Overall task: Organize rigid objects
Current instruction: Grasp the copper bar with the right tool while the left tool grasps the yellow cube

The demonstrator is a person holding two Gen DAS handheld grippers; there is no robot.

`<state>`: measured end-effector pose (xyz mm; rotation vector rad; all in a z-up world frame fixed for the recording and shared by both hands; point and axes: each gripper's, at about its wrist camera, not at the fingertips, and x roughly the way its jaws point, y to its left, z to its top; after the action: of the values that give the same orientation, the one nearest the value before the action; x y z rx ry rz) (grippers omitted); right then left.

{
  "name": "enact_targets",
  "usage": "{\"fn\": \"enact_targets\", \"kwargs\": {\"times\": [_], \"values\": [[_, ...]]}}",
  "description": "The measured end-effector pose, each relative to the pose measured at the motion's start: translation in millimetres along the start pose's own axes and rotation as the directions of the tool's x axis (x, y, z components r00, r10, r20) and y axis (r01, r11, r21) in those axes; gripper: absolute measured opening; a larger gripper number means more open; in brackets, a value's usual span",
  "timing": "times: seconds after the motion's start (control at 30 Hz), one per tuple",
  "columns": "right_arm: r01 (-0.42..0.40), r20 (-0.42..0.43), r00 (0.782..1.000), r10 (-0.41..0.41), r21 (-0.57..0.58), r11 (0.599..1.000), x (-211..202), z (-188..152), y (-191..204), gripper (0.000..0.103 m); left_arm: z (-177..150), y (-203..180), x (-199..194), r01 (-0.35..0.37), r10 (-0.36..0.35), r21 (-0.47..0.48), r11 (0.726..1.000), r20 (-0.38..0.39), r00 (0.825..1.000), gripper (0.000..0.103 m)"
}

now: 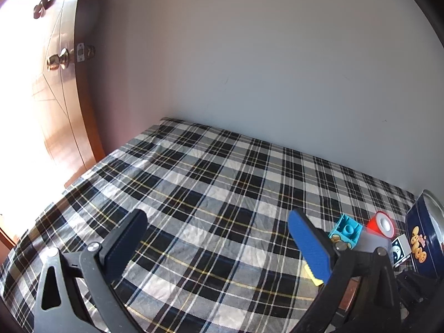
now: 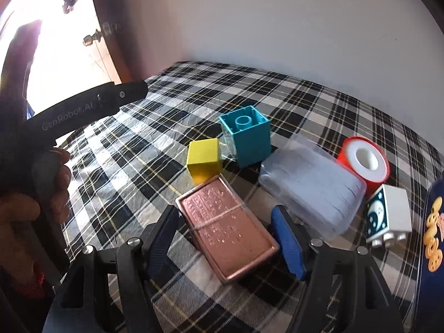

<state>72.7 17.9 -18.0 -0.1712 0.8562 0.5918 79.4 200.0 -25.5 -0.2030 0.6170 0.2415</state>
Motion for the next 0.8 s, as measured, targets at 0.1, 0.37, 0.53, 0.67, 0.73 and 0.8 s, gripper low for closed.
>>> {"fn": "enact_targets", "kwargs": {"times": [0.1, 0.37, 0.53, 0.67, 0.73, 0.8], "values": [[0.021, -0.009, 1.000, -0.022, -0.030, 0.999, 4, 0, 3, 0.070, -1, 1, 1, 0.004, -0.004, 0.001, 1.000, -0.001, 1.000, 0.102], [0.065, -0.010, 0.998, -0.067, -0.098, 0.993, 0, -3, 15, 0.050, -4, -1, 6, 0.014, -0.013, 0.016, 1.000, -0.018, 1.000, 0.102], [0.011, 0.028, 1.000, -0.010, -0.014, 1.000, -16, -13, 8, 0.049, -4, -5, 4, 0.111, -0.110, 0.021, 0.994, -0.033, 0.993, 0.102], [0.058, 0.148, 0.987, -0.059, 0.015, 0.998, -48, -26, 1, 0.049, -8, -21, 1, 0.167, -0.164, 0.091, 0.982, -0.038, 0.986, 0.102], [0.098, 0.204, 0.974, -0.104, 0.038, 0.994, -65, -34, -6, 0.049, -12, -33, 0, 0.208, -0.202, 0.130, 0.969, -0.057, 0.978, 0.102], [0.156, 0.246, 0.955, -0.168, 0.065, 0.986, -79, -41, -12, 0.049, -16, -44, 0, 0.254, -0.243, 0.164, 0.953, -0.085, 0.966, 0.102]]}}
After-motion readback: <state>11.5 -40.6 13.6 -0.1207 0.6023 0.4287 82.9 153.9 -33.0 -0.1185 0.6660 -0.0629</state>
